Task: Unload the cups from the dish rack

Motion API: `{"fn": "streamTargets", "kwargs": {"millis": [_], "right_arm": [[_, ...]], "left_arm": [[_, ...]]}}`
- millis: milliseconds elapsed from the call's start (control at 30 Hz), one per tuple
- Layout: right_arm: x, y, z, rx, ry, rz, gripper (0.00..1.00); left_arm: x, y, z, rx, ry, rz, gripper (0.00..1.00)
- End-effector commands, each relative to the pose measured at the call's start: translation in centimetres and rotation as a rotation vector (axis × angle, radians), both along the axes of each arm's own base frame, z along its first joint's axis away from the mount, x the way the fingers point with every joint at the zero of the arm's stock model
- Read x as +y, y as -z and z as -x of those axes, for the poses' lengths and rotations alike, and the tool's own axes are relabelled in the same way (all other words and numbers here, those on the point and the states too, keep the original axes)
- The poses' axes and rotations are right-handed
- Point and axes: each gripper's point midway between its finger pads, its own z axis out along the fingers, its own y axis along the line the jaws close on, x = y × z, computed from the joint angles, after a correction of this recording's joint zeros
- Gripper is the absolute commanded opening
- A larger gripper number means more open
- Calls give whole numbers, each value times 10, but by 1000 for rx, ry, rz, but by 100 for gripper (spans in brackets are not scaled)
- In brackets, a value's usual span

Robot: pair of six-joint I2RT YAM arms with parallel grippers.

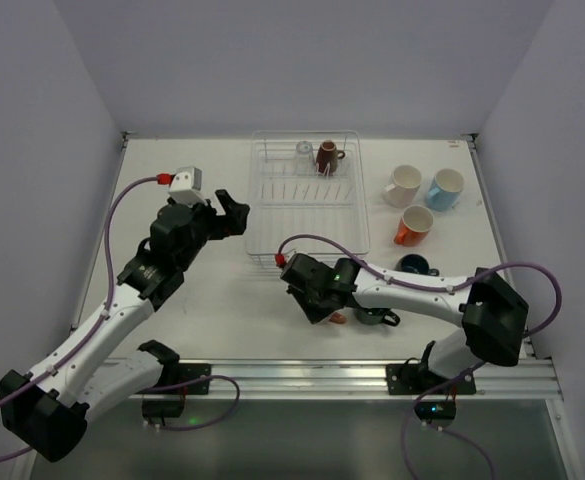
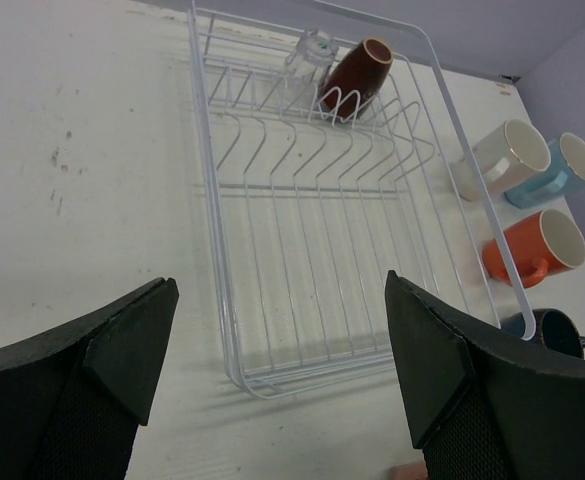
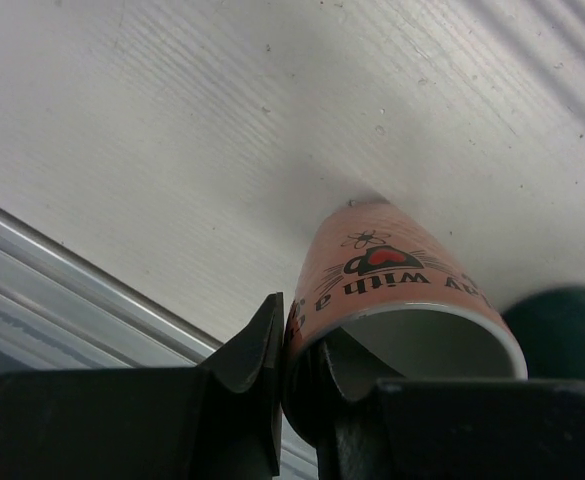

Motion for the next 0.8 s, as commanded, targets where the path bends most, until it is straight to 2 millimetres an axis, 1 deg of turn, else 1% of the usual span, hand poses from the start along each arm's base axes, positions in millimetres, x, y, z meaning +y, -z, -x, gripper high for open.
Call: {"fn": "streamTargets", "kwargs": {"millis": [0, 33, 100, 133, 167, 233, 267, 333, 367, 400, 433, 467, 500, 533, 600, 633, 667, 700, 733, 767], "right_arm": [[18, -6, -14, -58, 4, -39, 7], [17, -5, -15, -62, 8, -35, 9], [18, -5, -16, -69, 12, -41, 16], [17, -6, -17, -72, 18, -43, 23], [17, -6, -17, -75, 18, -45, 27], [17, -15, -17, -84, 22, -65, 35], [16, -20, -18, -95, 25, -75, 45], [16, -40, -19, -124, 32, -122, 53], [15, -47, -19, -134, 31, -138, 58], [13, -56, -18, -139, 31, -156, 61], [12, -75, -17, -163, 30, -212, 62], [11, -86, -17, -180, 31, -243, 63], [8, -110, -18, -221, 35, -303, 63], [5, -122, -18, -240, 37, -336, 63], [-4, -144, -25, -279, 62, -403, 62], [-9, -152, -27, -291, 63, -432, 61], [-23, -168, -39, -327, 114, -482, 59], [-28, -178, -47, -352, 137, -524, 56], [-32, -180, -49, -347, 142, -554, 52], [-47, -189, -62, -382, 199, -585, 49]], "left_arm": [[14, 2, -4, -20, -70, -28, 91], [15, 0, -4, -28, -78, -22, 91], [18, -3, -4, -46, -95, -17, 91], [19, -7, -4, -57, -100, -10, 91], [19, -6, -5, -57, -101, -10, 91], [16, -10, -6, -62, -93, -2, 91], [13, -10, -9, -58, -86, -2, 91], [9, -17, -12, -73, -76, 15, 91], [5, -16, -14, -69, -62, 18, 91], [2, -19, -16, -74, -53, 25, 91], [-1, -21, -17, -72, -43, 29, 91], [-9, -25, -22, -76, -17, 39, 91], [-17, -35, -25, -97, 3, 58, 91], [-25, -40, -30, -103, 14, 56, 90], [-39, -45, -34, -109, 41, 47, 90], [-50, -48, -36, -112, 62, 42, 90], [-58, -39, -44, -92, 73, 16, 90], [-65, -51, -51, -109, 79, 24, 90], [-70, -51, -57, -112, 84, 16, 90], [-78, -37, -68, -83, 91, -12, 90]]}}
